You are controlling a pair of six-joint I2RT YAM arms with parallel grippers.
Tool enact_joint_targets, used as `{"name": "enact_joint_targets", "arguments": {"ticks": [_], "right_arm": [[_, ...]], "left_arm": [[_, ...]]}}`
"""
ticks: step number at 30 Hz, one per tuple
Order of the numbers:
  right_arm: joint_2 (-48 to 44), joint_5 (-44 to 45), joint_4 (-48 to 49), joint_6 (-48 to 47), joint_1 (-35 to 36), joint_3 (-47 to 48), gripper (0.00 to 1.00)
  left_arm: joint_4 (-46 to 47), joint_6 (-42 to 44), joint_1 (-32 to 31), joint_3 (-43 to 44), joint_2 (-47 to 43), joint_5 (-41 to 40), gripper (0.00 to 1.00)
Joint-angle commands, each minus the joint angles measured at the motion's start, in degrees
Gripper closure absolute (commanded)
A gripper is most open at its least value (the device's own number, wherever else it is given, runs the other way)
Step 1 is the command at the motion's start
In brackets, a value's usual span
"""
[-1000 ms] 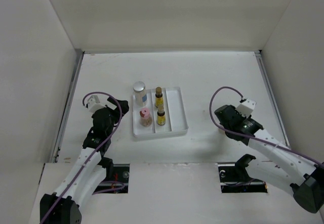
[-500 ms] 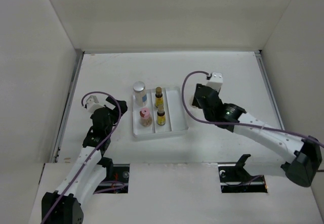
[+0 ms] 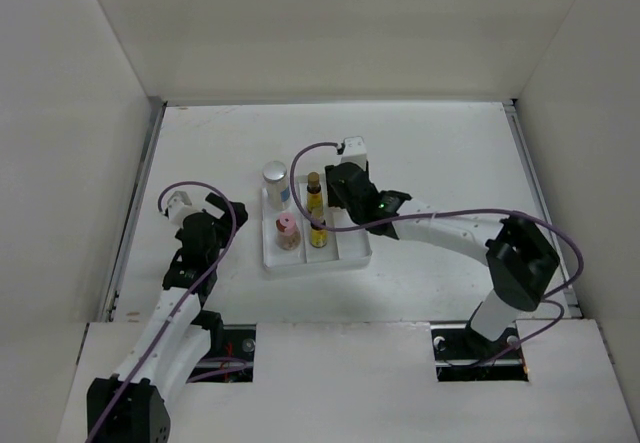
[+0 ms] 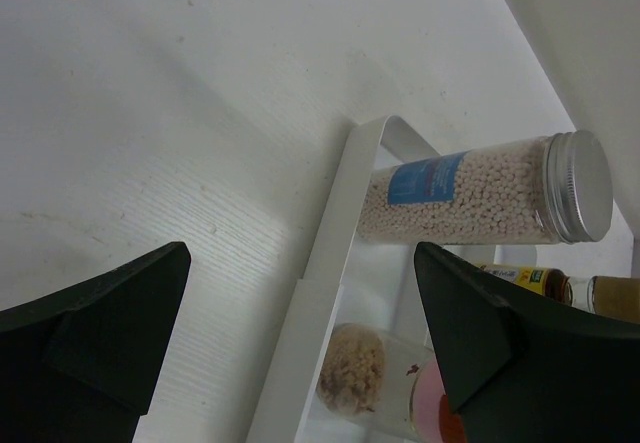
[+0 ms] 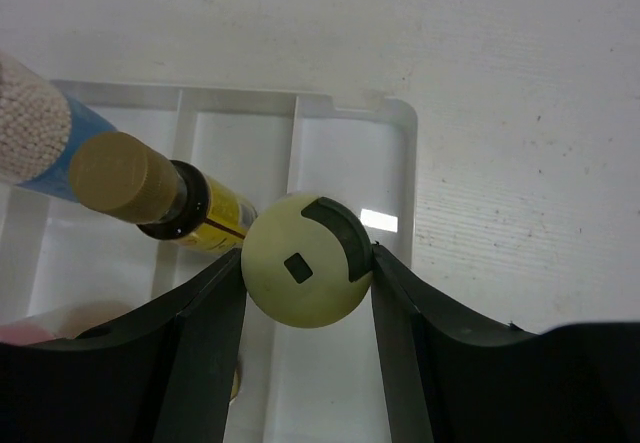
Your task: Organize the condiment bottles
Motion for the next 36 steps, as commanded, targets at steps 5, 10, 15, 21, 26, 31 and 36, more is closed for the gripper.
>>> {"name": "enact_joint_targets", "arguments": {"ticks": [5,10,15,21,26,31,36], "right_arm": [[4.1,2.4,5.4,-1.7,-0.5,3.8,0.68],[3.3,5.1,4.9,-1.8,-0.9,3.1,0.68],[0.5,4.3,5.7,-0.8,-2.7,0.7,0.68],[3.6,1.1,6.0,1.6,-3.4,-0.3,0.68],[5.0,1.0,6.2,2.3,-3.2,-0.4,0.52],[1.5,1.0,6.0,2.1,-3.2,-0.5,0.24],[-7.5,1.0,5.9,1.9,-3.2,-2.6,0.13]], "left_arm": [[0.8,0.4,0.7,-0.2,0.3,0.8,0.0],[1.2,0.4,0.7,-0.2,0.6,0.9,0.0],[1.6,0.4,0.7,-0.2,0.6,1.0,0.0],[2.0,0.4,0.8,-0.4,0.8,1.0,0.0],[2.0,0.4,0.8,-0.4,0.8,1.1,0.0],[2.0,0.4,0.8,-0.2,0.8,1.1,0.0],[2.0,0.4,0.6,0.4,0.8,1.1,0.0]]}}
